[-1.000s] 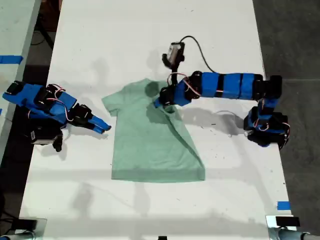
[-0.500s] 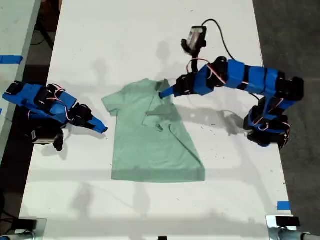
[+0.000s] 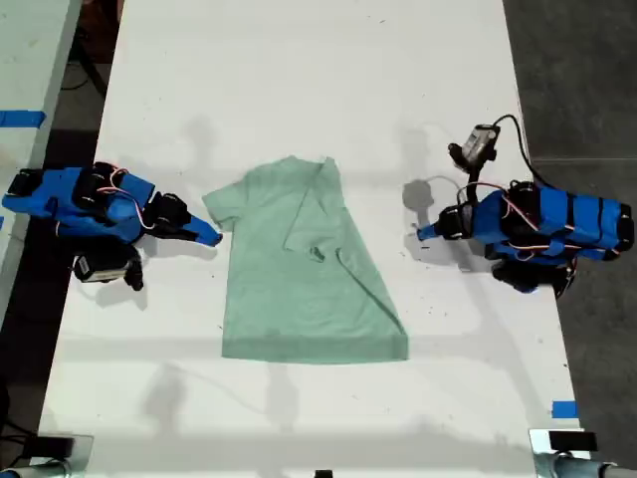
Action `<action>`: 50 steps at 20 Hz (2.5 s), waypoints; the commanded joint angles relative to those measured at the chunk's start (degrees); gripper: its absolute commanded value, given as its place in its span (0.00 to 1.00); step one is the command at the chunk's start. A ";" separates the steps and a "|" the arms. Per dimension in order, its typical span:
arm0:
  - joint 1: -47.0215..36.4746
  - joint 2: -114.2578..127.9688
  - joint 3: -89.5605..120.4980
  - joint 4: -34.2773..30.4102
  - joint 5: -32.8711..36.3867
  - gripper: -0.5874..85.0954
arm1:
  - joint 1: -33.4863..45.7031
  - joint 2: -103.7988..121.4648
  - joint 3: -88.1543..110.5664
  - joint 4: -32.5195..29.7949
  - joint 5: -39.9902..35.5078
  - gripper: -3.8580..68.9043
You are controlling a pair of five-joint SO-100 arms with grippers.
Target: Fold t shirt
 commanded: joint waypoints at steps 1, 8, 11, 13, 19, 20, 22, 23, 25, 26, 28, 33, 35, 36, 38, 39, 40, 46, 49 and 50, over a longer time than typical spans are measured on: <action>-8.79 0.70 2.37 -0.97 3.87 0.04 | 0.79 5.89 2.99 4.66 -5.19 0.06; -24.96 0.26 2.37 2.46 18.72 0.00 | 4.48 5.98 7.21 4.92 -2.99 0.06; -20.39 0.70 2.37 2.29 18.28 0.00 | 4.57 5.98 7.38 4.83 -2.20 0.06; -19.51 0.70 2.37 2.29 19.16 0.00 | 4.22 5.98 7.38 4.83 -1.76 0.06; -19.42 0.70 2.37 2.29 19.51 0.00 | 3.96 5.98 7.38 4.83 -1.49 0.06; -19.51 0.70 2.37 2.29 19.78 0.00 | 3.96 5.98 7.38 4.83 -1.41 0.06; -19.60 0.70 2.37 2.29 19.95 0.00 | 3.96 5.98 7.38 4.83 -1.49 0.06; -19.60 0.70 2.37 2.29 19.95 0.00 | 3.96 5.98 7.38 4.83 -1.49 0.06; -19.69 0.70 2.37 2.29 19.95 0.00 | 3.96 5.98 7.38 4.83 -1.49 0.06; -19.69 0.70 2.37 2.29 19.95 0.00 | 3.96 5.98 7.38 4.83 -1.49 0.06; -19.69 0.70 2.37 2.29 19.95 0.00 | 3.87 5.98 7.38 4.83 -1.49 0.06; -19.60 0.70 2.37 2.29 20.04 0.00 | 3.87 5.98 7.38 4.83 -1.49 0.06; -19.60 0.70 2.37 2.29 20.13 0.00 | 3.78 5.98 7.38 4.83 -1.41 0.06; -19.60 0.70 2.37 2.29 20.13 0.00 | 3.69 5.98 7.38 4.83 -1.32 0.06; -19.60 0.70 2.37 2.29 20.13 0.00 | 3.69 5.98 7.38 4.83 -1.32 0.06; -19.60 0.70 2.37 2.29 20.21 0.00 | 3.69 5.98 7.38 4.83 -1.32 0.06; -19.60 0.70 2.37 2.29 20.21 0.00 | 3.69 5.98 7.38 4.83 -1.23 0.06; -19.60 0.70 2.37 2.29 20.21 0.00 | 3.52 5.98 7.38 4.83 -1.14 0.06; -19.60 0.70 2.37 2.29 20.21 0.00 | 3.43 5.98 7.38 4.83 -1.05 0.06; -19.60 0.70 2.37 2.29 20.21 0.00 | 3.43 5.98 7.38 4.83 -1.05 0.06</action>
